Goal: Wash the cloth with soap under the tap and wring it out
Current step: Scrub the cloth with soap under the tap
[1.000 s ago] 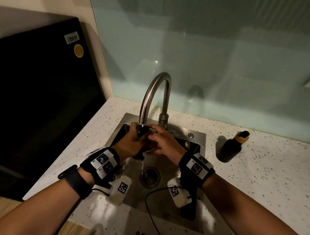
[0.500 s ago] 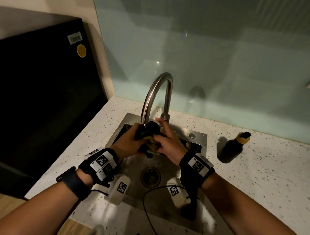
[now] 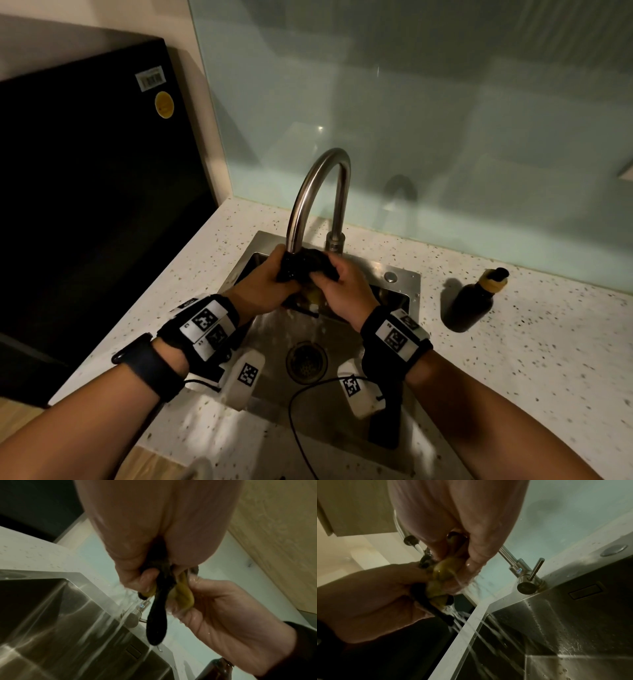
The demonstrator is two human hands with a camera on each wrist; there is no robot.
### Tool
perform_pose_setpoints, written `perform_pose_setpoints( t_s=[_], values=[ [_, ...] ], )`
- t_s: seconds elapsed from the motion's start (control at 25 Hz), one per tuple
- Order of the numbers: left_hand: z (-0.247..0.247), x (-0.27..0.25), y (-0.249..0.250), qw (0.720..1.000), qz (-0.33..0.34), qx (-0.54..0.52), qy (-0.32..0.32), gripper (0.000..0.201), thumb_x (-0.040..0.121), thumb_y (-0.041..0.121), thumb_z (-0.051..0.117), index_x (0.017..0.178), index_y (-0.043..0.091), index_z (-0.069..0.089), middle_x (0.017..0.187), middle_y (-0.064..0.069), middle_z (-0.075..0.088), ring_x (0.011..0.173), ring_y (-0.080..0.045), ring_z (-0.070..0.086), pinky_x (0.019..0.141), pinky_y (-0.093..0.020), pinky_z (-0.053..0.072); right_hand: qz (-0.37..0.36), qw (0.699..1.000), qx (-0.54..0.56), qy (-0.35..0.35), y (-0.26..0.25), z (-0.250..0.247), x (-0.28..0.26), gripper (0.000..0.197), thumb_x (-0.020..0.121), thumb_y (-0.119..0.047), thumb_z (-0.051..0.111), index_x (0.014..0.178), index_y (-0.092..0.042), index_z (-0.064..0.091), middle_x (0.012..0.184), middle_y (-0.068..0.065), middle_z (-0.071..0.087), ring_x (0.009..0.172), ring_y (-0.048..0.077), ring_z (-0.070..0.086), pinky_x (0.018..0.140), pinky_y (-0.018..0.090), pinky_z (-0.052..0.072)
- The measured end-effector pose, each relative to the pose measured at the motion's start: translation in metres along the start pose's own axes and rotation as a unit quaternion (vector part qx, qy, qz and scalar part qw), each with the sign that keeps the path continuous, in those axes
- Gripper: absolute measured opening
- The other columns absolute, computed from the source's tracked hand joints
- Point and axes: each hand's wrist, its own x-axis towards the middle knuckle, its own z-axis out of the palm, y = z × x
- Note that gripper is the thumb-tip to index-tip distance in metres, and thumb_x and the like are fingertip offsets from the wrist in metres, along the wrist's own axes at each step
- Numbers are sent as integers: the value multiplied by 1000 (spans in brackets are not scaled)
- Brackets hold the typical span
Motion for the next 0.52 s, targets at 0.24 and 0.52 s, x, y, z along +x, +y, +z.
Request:
perform_pose_setpoints(
  t_s=[0.24, 0.52],
  values=[
    [5, -2, 0, 978, -91, -186, -22, 45, 94, 30, 60, 134, 26, 40, 124, -11, 61, 106, -32, 67, 82, -54, 58, 0, 991, 6, -136, -5, 2, -10, 58, 92, -20, 66, 141, -31, 39, 132, 0, 56, 118, 16, 58, 98, 38, 54],
    [13, 20, -15, 988, -66, -138, 36, 36, 102, 15, 43, 135, 3, 36, 107, -20, 63, 82, -18, 72, 62, -31, 61, -49, 984, -126, -120, -10, 13, -6, 86, 83, -13, 73, 150, -28, 21, 141, 4, 49, 125, 20, 52, 102, 30, 47]
  ],
)
